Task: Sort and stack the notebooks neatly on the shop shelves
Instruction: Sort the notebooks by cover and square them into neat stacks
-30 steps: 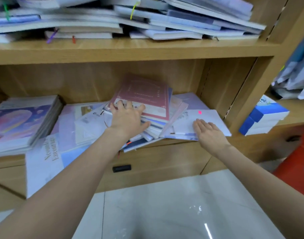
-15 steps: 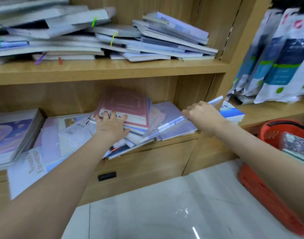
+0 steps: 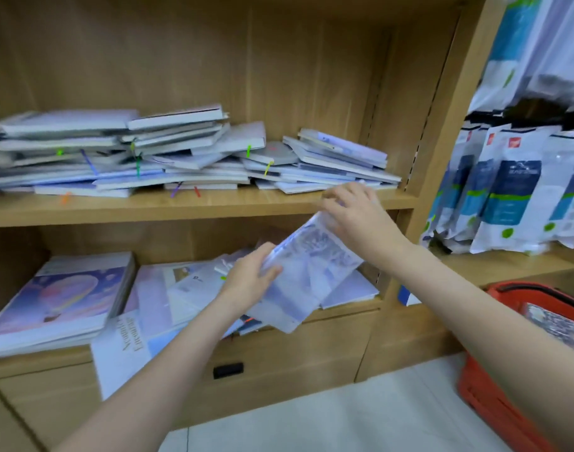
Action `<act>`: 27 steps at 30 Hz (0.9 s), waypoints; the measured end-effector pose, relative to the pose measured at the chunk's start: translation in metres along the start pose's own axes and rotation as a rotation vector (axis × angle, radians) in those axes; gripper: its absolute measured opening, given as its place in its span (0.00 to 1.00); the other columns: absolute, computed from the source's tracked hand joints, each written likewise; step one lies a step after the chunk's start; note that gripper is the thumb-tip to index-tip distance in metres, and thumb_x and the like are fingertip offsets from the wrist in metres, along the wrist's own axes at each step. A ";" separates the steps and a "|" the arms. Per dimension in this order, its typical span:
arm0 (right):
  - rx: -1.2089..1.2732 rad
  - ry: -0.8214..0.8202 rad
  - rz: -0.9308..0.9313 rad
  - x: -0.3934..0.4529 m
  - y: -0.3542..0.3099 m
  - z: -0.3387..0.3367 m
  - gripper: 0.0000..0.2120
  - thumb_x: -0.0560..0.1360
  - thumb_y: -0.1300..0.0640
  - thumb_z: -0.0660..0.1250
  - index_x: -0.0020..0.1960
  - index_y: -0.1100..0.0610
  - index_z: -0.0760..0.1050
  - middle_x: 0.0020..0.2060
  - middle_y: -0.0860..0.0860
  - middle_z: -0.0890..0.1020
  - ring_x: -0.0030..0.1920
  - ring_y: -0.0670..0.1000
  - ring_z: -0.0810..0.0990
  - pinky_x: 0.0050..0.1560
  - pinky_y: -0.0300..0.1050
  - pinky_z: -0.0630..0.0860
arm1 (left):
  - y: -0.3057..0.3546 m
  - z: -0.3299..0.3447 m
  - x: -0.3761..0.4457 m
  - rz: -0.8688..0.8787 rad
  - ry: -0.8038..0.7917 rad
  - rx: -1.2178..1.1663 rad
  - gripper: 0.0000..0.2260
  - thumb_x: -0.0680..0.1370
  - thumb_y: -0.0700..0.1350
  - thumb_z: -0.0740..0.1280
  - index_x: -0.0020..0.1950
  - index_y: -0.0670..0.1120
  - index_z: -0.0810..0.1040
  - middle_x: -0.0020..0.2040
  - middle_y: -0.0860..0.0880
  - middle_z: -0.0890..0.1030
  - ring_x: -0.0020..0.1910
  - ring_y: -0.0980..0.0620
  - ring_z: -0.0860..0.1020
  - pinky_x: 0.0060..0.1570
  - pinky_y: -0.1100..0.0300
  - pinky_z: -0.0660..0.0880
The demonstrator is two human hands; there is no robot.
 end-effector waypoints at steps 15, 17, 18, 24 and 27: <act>1.734 0.120 0.890 0.010 -0.068 0.039 0.14 0.71 0.65 0.69 0.55 0.56 0.76 0.48 0.53 0.85 0.48 0.55 0.83 0.48 0.53 0.80 | -0.011 -0.106 -0.025 -0.176 0.171 -0.913 0.08 0.78 0.39 0.61 0.56 0.47 0.74 0.47 0.51 0.83 0.41 0.57 0.82 0.37 0.64 0.79; 1.737 0.245 0.918 0.020 -0.053 0.030 0.11 0.74 0.64 0.66 0.54 0.55 0.76 0.49 0.52 0.84 0.48 0.54 0.83 0.48 0.53 0.80 | 0.004 -0.125 -0.006 -0.086 0.118 -0.659 0.06 0.80 0.44 0.60 0.53 0.50 0.75 0.44 0.55 0.82 0.40 0.60 0.80 0.36 0.70 0.74; 1.734 0.292 0.927 0.027 -0.043 0.026 0.10 0.75 0.64 0.65 0.55 0.55 0.76 0.51 0.52 0.84 0.48 0.53 0.83 0.49 0.52 0.80 | 0.008 -0.136 0.004 -0.021 0.122 -0.514 0.05 0.80 0.46 0.60 0.51 0.52 0.75 0.45 0.56 0.81 0.43 0.60 0.79 0.40 0.71 0.73; 1.676 0.251 0.961 0.134 0.015 0.017 0.10 0.77 0.61 0.64 0.58 0.61 0.73 0.46 0.53 0.81 0.41 0.51 0.82 0.38 0.46 0.81 | -0.001 -0.211 0.043 0.068 0.574 0.295 0.17 0.78 0.37 0.60 0.66 0.44 0.69 0.65 0.46 0.70 0.67 0.49 0.65 0.63 0.65 0.58; 1.604 0.082 0.996 0.202 0.019 0.023 0.08 0.77 0.63 0.63 0.54 0.65 0.70 0.41 0.56 0.77 0.35 0.51 0.79 0.26 0.42 0.77 | -0.006 -0.215 0.054 0.012 0.550 0.396 0.25 0.78 0.39 0.59 0.74 0.43 0.57 0.75 0.46 0.58 0.74 0.49 0.55 0.70 0.60 0.52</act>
Point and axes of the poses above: each hand's wrist, its own x-axis towards the middle knuckle, its own z-axis out of the palm, y = z × x, the point moved 6 cm from there along x, towards the middle knuckle
